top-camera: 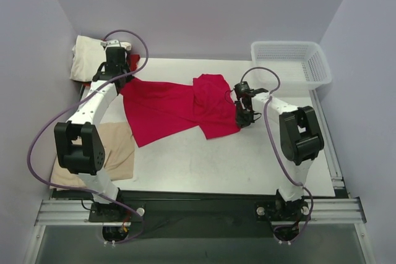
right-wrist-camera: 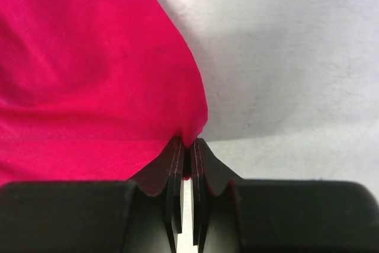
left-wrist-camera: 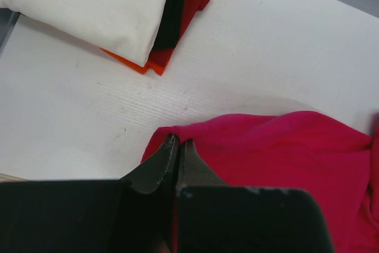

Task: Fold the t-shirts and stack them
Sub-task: Flatten out the tshirt

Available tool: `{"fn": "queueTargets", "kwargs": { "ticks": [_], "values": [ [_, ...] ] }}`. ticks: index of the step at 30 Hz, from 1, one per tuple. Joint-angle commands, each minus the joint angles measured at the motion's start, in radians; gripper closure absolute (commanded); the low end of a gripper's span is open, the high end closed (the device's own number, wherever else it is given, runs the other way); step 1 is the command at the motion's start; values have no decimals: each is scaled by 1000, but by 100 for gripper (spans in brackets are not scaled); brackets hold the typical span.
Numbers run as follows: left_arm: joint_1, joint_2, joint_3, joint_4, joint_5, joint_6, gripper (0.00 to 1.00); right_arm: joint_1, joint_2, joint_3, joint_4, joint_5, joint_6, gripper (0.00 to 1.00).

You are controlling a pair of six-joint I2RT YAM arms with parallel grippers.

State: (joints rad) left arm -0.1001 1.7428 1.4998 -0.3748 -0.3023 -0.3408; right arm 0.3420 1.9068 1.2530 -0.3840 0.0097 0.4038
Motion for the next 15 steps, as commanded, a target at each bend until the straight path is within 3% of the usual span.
{"fn": "queueTargets", "kwargs": {
  "ticks": [1, 5, 15],
  "values": [
    [11, -61, 2, 10, 12, -6, 100, 2, -97, -3, -101, 107, 16, 100],
    [13, -84, 4, -19, 35, 5, 100, -15, -193, 6, -168, 225, 23, 100],
    [13, -157, -90, -87, 155, -7, 100, -97, -426, 56, -259, 326, 36, 100]
  ]
}}
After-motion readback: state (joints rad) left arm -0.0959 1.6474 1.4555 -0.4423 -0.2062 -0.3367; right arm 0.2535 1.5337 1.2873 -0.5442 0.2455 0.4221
